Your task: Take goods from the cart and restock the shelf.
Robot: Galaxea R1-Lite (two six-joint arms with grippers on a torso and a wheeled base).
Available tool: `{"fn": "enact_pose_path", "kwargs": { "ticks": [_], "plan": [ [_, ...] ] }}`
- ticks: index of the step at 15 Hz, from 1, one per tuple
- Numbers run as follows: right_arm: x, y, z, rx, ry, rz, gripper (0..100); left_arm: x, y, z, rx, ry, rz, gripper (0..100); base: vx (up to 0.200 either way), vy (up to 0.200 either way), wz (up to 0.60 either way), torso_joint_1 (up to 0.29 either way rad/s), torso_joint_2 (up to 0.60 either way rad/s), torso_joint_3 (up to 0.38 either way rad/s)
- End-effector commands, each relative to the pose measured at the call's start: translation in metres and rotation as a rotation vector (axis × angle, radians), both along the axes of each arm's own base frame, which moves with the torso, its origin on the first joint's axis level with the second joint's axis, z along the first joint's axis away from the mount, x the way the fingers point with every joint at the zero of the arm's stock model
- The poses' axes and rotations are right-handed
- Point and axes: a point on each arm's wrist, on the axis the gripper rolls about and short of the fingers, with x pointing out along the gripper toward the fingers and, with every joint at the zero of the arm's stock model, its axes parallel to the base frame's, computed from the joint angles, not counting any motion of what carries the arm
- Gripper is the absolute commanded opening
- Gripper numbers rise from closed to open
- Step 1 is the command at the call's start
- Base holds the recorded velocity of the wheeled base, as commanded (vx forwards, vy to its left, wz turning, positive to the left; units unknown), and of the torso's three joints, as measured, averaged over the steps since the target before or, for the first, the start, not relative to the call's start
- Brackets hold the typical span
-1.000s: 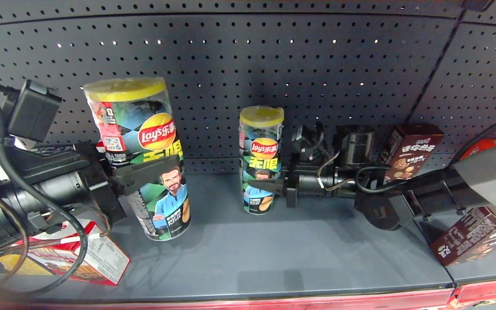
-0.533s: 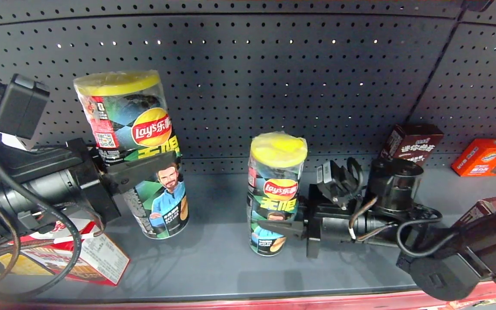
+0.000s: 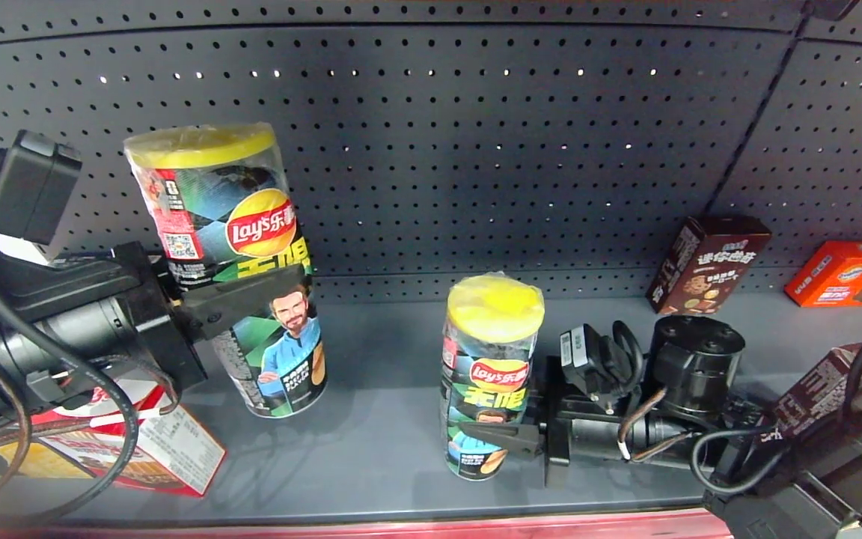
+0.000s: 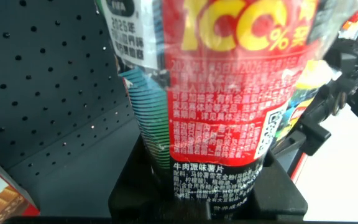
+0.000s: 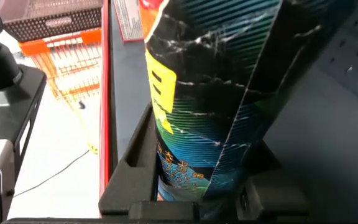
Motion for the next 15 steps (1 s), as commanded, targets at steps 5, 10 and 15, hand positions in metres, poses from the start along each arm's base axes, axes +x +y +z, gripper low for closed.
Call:
{"fn": "enact_pose_path", "kwargs": {
  "ticks": [5,10,15],
  "plan": [
    [0.004,0.007,-0.009,-0.013,0.015,0.01,100,0.0,0.0,-0.001,0.001,0.004,-0.001,0,0.0,0.0,0.0,0.0,0.0,0.0],
    [-0.003,0.0,-0.001,-0.005,0.004,0.004,100,-0.001,0.0,-0.003,0.003,0.011,-0.002,0,0.0,0.0,0.0,0.0,0.0,0.0],
    [-0.021,-0.033,0.018,0.013,-0.025,-0.093,100,-0.005,0.001,-0.004,0.003,0.011,-0.002,0,0.0,0.0,0.0,0.0,0.0,0.0]
  ]
}}
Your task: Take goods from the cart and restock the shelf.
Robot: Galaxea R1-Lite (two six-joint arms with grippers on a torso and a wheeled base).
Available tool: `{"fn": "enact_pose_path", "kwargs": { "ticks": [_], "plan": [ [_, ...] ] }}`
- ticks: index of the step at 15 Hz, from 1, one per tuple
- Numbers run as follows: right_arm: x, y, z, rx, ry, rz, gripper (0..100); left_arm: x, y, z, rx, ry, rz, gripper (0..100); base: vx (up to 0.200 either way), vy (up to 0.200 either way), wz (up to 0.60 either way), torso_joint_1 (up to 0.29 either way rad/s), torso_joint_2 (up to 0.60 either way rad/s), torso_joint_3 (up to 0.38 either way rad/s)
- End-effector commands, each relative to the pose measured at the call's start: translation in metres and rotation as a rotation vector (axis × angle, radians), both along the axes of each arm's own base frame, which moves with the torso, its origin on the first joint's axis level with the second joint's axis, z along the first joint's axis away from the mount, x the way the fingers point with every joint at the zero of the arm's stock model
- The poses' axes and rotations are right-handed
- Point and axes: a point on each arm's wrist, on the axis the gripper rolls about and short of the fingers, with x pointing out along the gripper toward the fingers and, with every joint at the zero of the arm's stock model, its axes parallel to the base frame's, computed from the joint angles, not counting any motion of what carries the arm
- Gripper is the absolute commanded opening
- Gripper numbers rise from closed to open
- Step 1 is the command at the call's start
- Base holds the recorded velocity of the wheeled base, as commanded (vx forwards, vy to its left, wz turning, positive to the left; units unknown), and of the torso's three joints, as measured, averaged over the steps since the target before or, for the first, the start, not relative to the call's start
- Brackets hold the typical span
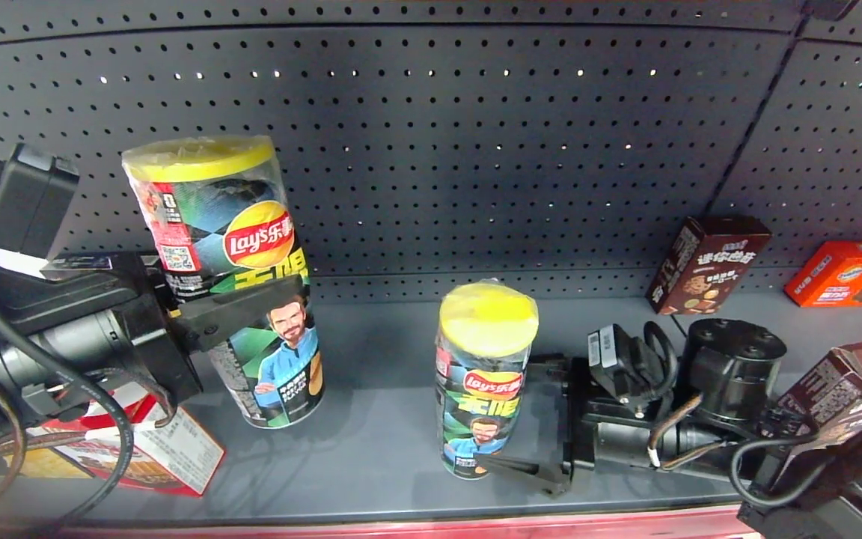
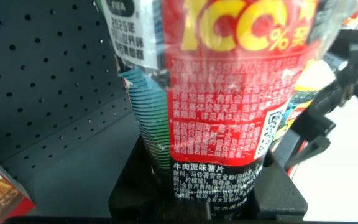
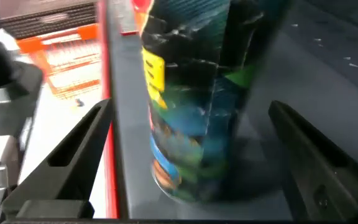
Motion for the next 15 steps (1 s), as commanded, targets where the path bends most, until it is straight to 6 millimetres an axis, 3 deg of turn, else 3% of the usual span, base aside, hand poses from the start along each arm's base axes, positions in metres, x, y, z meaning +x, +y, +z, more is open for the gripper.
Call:
{"fn": "enact_pose_path", "kwargs": {
  "ticks": [1,4,8,10,12,15],
  "plan": [
    [-0.013,-0.02,0.015,0.02,-0.031,-0.037,100,-0.001,0.0,0.0,0.0,-0.003,-0.001,0,0.0,0.0,0.0,0.0,0.0,0.0],
    [-0.029,-0.041,0.024,0.03,-0.046,-0.075,100,-0.001,0.0,0.0,0.0,-0.003,-0.001,0,0.0,0.0,0.0,0.0,0.0,0.0],
    [-0.068,-0.07,0.052,0.084,-0.127,-0.153,100,-0.011,0.003,-0.007,0.005,0.015,-0.004,0,0.0,0.0,0.0,0.0,0.0,0.0],
    [-0.083,-0.084,0.064,0.087,-0.131,-0.318,100,-0.012,0.004,-0.006,0.003,0.008,-0.001,0,0.0,0.0,0.0,0.0,0.0,0.0],
    [-0.093,-0.093,0.07,0.096,-0.13,-0.44,100,-0.014,0.004,-0.005,0.001,0.002,-0.001,0,0.0,0.0,0.0,0.0,0.0,0.0],
    [-0.126,-0.13,0.064,0.134,-0.163,-0.583,100,-0.022,0.006,-0.005,-0.001,-0.007,-0.002,0,0.0,0.0,0.0,0.0,0.0,0.0]
  ]
}}
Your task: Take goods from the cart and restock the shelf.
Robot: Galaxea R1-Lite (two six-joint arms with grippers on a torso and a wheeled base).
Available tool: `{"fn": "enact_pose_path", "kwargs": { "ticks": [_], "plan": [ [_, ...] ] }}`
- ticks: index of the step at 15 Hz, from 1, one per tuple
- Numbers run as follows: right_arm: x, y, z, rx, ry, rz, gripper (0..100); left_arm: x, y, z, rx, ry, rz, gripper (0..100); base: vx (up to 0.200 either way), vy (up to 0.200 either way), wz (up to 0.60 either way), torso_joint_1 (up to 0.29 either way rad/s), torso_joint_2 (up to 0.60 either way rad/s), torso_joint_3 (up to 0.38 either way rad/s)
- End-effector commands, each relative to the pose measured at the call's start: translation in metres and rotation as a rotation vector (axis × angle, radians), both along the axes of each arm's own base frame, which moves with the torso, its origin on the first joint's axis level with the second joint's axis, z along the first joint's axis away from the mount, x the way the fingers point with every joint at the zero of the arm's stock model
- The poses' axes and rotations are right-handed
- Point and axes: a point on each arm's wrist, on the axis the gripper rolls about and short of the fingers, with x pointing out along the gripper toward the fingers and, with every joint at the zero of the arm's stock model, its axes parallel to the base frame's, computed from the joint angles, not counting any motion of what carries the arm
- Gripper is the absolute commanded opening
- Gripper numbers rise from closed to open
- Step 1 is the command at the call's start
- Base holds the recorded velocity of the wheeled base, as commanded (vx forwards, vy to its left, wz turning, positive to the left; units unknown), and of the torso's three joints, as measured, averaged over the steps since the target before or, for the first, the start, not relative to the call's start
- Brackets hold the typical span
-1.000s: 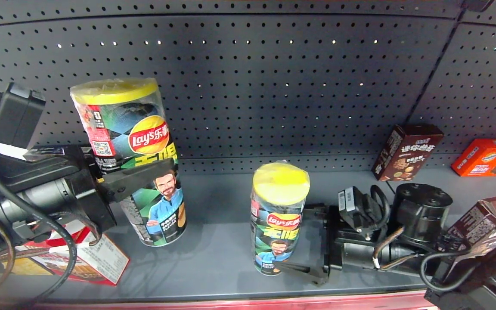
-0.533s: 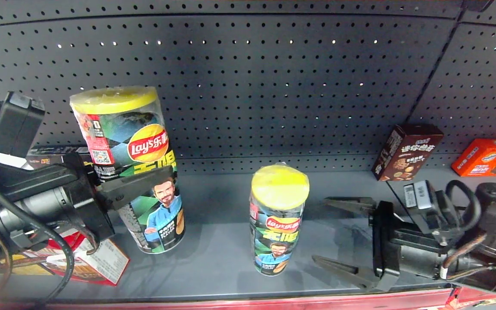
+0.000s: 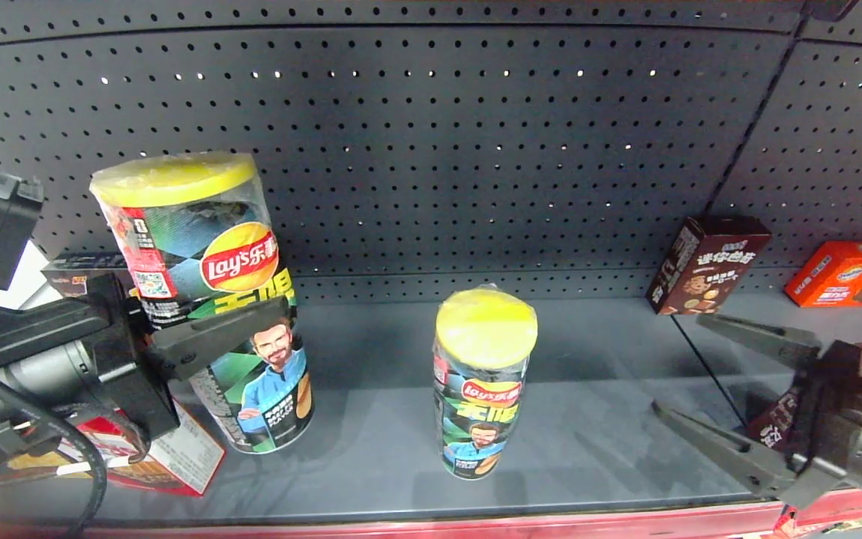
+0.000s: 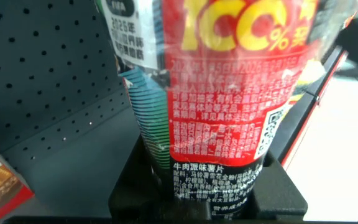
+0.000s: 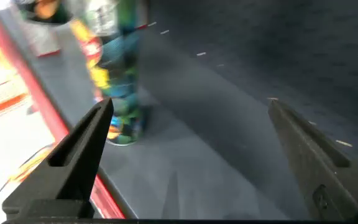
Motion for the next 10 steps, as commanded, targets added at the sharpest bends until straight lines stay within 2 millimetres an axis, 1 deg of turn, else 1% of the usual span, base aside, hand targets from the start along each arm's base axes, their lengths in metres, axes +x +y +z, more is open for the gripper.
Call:
{"fn": "enact_pose_path", "kwargs": {
  "ticks": [1,2,3,5,6,7,8,9,10],
  "plan": [
    [-0.039,-0.031,-0.003,0.043,-0.07,-0.113,100,-0.005,0.001,0.001,-0.003,-0.009,-0.002,0,0.0,0.0,0.0,0.0,0.0,0.0],
    [-0.049,-0.037,-0.011,0.042,-0.062,-0.162,100,-0.005,0.001,0.001,-0.003,-0.013,-0.002,0,0.0,0.0,0.0,0.0,0.0,0.0],
    [-0.065,-0.047,-0.022,0.043,-0.04,-0.275,100,-0.004,0.001,0.003,-0.005,-0.019,0.0,0,0.0,0.0,0.0,0.0,0.0,0.0],
    [-0.085,-0.057,-0.032,0.046,-0.004,-0.43,100,-0.005,0.001,0.002,-0.003,-0.017,-0.003,0,0.0,0.0,0.0,0.0,0.0,0.0],
    [-0.099,-0.066,-0.044,0.075,0.074,-0.583,100,-0.005,0.0,0.002,-0.002,-0.016,-0.009,0,0.0,0.0,0.0,0.0,0.0,0.0],
    [-0.11,-0.071,-0.054,0.084,0.116,-0.665,100,-0.005,0.0,0.003,-0.003,-0.023,-0.011,0,0.0,0.0,0.0,0.0,0.0,0.0],
    [-0.123,-0.076,-0.067,0.083,0.14,-0.703,100,-0.006,-0.001,0.005,-0.005,-0.029,-0.014,0,0.0,0.0,0.0,0.0,0.0,0.0],
    [-0.123,-0.076,-0.067,0.083,0.14,-0.703,100,-0.006,-0.001,0.005,-0.005,-0.029,-0.014,0,0.0,0.0,0.0,0.0,0.0,0.0],
    [-0.15,-0.084,-0.091,0.094,0.125,-0.747,100,-0.006,-0.003,0.004,-0.003,-0.027,-0.028,0,0.0,0.0,0.0,0.0,0.0,0.0]
  ]
}}
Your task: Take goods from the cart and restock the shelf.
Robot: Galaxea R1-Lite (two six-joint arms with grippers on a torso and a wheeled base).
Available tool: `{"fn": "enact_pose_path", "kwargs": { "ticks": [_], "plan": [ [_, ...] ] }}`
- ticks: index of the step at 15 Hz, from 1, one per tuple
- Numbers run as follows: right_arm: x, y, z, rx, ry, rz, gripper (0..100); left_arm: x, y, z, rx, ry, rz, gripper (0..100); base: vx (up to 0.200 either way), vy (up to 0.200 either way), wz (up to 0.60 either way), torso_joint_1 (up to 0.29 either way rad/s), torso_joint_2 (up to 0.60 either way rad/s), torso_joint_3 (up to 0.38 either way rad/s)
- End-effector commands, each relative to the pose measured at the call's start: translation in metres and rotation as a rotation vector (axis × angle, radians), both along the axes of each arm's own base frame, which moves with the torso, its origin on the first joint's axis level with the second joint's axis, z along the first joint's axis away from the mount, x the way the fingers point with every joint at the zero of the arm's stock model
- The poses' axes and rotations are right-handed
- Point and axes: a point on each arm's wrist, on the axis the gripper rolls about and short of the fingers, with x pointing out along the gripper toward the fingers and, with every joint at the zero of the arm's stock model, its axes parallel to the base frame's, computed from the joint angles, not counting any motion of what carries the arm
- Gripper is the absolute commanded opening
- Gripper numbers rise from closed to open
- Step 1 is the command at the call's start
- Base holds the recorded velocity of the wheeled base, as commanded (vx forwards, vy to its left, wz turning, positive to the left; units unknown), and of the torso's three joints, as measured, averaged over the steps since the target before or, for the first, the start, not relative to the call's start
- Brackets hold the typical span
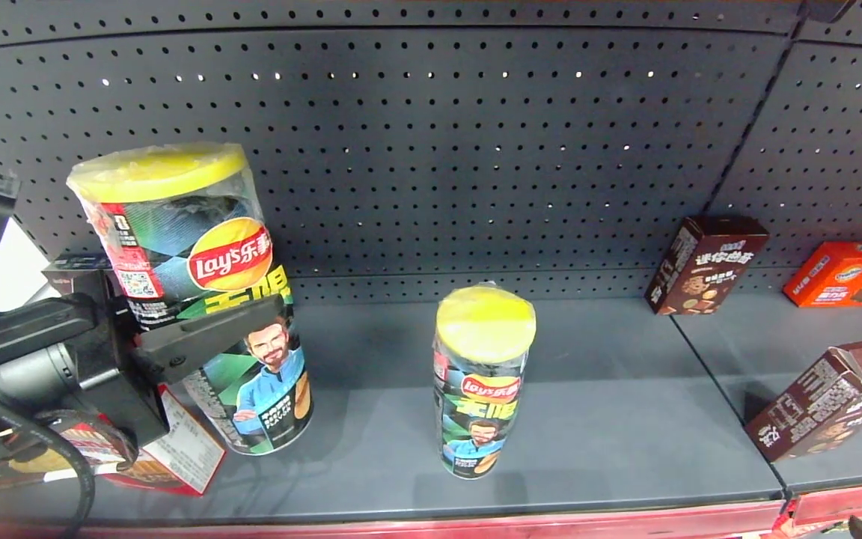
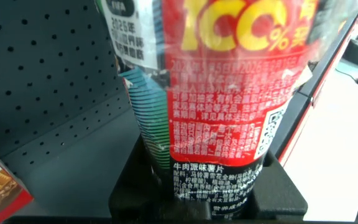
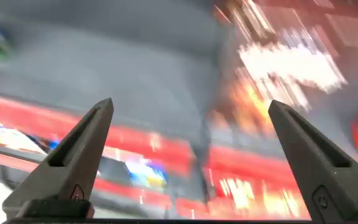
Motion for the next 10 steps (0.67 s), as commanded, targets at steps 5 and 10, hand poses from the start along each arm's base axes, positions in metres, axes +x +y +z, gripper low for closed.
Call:
{"fn": "enact_pose_path", "kwargs": {
  "ticks": [5,10],
  "plan": [
    [-0.0416,-0.0169,-0.0417,0.09,-0.064,-0.299,100,-0.0024,-0.0033,-0.003,0.005,0.007,-0.022,0,0.0,0.0,0.0,0.0,0.0,0.0],
    [-0.0415,-0.0097,-0.0417,0.081,-0.05,0.032,100,-0.0025,-0.0036,-0.0026,0.005,0.006,-0.025,0,0.0,0.0,0.0,0.0,0.0,0.0]
  ]
}}
